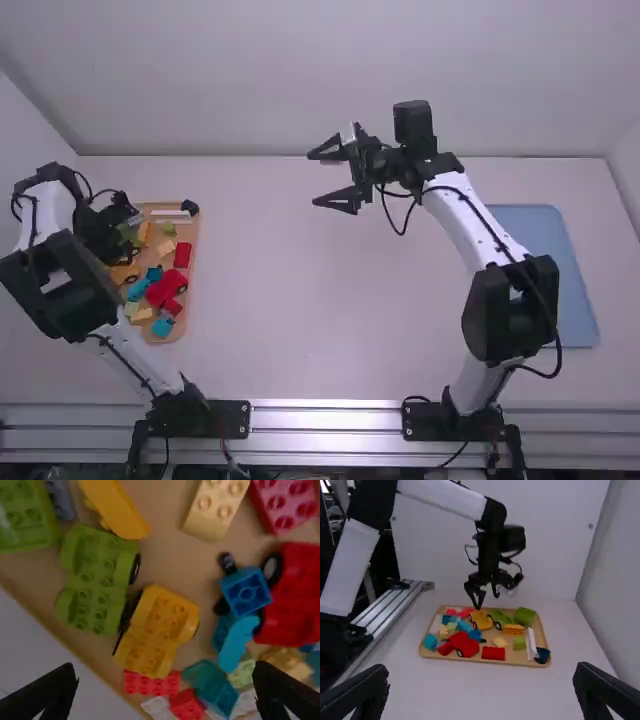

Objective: Assemble lego blocks to make yellow taxi

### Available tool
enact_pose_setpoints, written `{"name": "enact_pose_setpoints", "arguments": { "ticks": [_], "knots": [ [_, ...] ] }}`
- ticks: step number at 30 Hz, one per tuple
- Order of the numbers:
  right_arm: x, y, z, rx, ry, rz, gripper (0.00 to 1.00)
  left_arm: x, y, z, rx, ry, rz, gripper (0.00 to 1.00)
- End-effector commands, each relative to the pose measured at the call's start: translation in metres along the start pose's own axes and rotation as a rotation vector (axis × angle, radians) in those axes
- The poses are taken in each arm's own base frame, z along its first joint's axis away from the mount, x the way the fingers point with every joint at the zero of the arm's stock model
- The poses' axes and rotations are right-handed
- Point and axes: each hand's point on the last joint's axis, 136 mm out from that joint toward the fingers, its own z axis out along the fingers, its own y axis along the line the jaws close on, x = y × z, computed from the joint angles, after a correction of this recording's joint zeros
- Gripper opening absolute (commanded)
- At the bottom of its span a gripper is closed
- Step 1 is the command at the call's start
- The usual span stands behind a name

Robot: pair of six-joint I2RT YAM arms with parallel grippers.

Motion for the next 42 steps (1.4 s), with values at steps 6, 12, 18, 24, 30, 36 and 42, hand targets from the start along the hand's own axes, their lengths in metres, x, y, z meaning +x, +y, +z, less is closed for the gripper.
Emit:
{"name": "enact_pose_setpoints", "arguments": {
  "ticks": [6,12,18,24,30,36,42],
  "knots": [
    [-0.002,-0.012,0.022,0.054,0.058,-0.045,0.99,0.048,-0.001,0.024,0.027,0.081,0.106,0.96],
    [-0.001,-0.025,0.035,0.133,0.097,-0.004,0.99,0.051,-0.001,0.025,0.05,-0.083,0.089,0.99],
    [-0.003,-0.02,0.043,0.115,0.094,-0.02,0.99,0.052,0.003,0.036,0.044,-0.07,0.128,0.99],
    [-0.004,-0.02,0.045,0.113,0.093,-0.026,0.99,0.061,0.003,0.067,0.082,-0.012,0.116,0.96],
    [-0.003,-0.021,0.043,0.117,0.093,-0.025,0.99,0.05,0.008,0.075,0.071,-0.076,0.08,1.0],
    [-0.004,-0.019,0.047,0.11,0.093,-0.025,0.99,0.049,0.005,0.089,0.096,-0.07,0.052,1.0],
    [-0.004,-0.019,0.046,0.11,0.093,-0.026,0.99,0.048,0.006,0.09,0.095,-0.072,0.051,0.93]
  ]
}}
